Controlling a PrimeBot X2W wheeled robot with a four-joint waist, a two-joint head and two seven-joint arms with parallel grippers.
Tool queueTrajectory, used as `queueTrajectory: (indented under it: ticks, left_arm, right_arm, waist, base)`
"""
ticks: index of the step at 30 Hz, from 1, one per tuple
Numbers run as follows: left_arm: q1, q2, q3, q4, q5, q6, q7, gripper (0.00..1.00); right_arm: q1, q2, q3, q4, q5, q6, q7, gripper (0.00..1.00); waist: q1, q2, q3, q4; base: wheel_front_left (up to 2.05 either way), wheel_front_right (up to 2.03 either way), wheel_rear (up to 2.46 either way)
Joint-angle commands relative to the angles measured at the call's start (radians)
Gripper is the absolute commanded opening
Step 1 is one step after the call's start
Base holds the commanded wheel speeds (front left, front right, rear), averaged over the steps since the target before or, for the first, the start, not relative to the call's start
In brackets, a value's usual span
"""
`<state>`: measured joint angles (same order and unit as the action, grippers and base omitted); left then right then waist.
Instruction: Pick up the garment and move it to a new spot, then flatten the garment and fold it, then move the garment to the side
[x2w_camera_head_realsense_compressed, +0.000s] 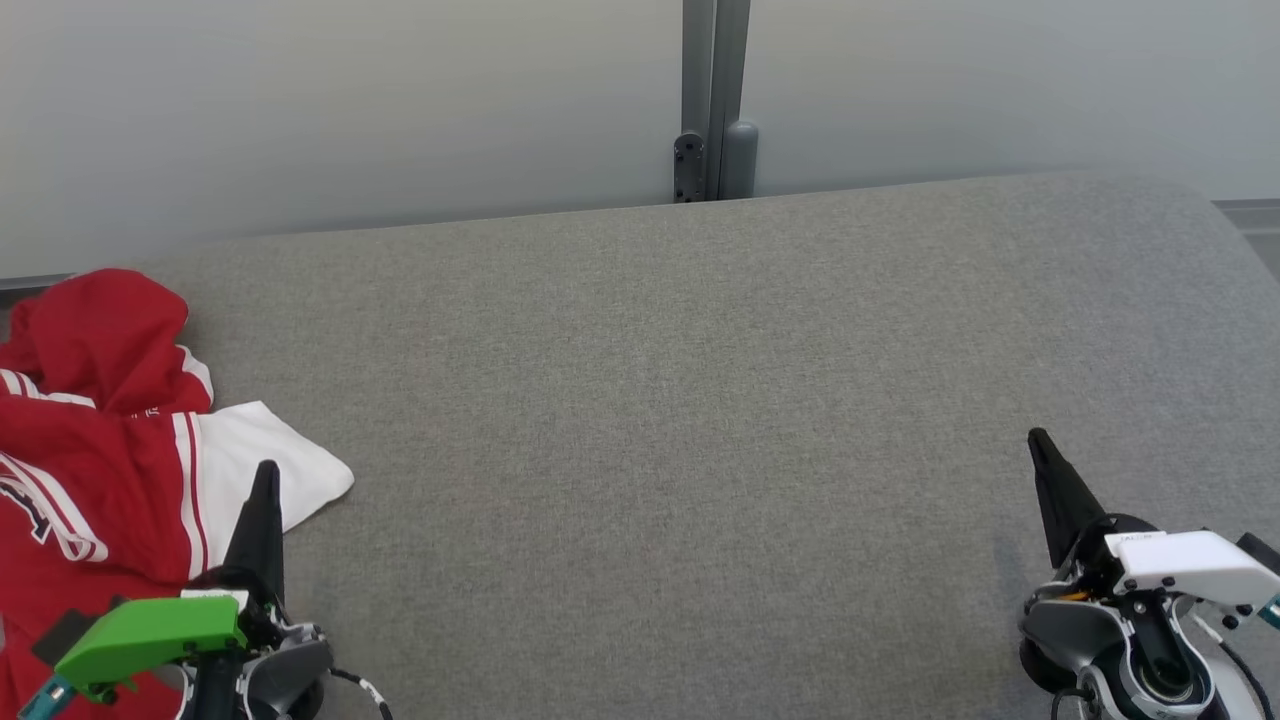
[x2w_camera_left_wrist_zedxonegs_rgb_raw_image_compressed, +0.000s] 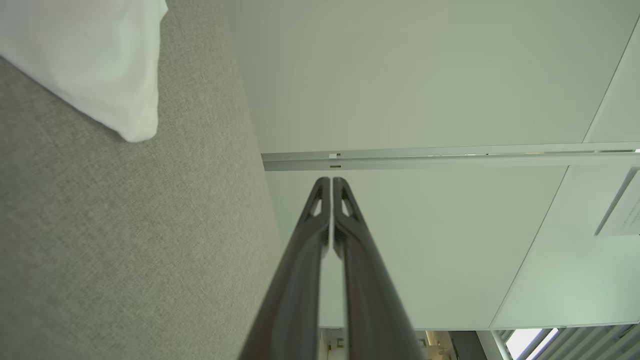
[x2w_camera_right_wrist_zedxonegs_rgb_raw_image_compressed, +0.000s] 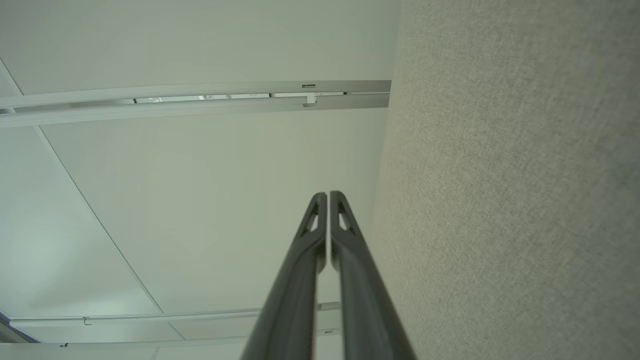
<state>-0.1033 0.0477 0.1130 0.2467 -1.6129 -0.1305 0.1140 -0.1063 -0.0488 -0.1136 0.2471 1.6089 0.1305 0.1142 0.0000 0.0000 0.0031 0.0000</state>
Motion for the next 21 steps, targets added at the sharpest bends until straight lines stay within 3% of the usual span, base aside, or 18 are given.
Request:
queueTrajectory:
  ticks: [1,13,21]
  left_arm:
    - [0.001,-0.001,-0.001,0.003,0.0,0.0,-0.001,1.0]
    - [0.018,-0.004,-0.063,0.011,0.013,0.0,-0.05,1.0]
    - [0.009,0.009,-0.108,0.015,0.108,0.0,-0.087,1.0]
  right_arm:
    - [0.001,0.001,0.0,0.002,0.0,0.0,-0.001,1.0]
    - [0.05,0.006,0.018,-0.021,-0.03,0.0,-0.05,1.0]
    - [0.066,-0.003,0.018,-0.06,-0.194,0.0,-0.087,1.0]
  waist:
    - [0.0,0.0,0.0,0.0]
    - [0.0,0.0,0.0,-0.001]
    - [0.0,0.0,-0.001,-0.002]
  base:
    - [0.0,0.0,0.0]
    - [0.0,0.0,0.0]
    - [0.0,0.0,0.0]
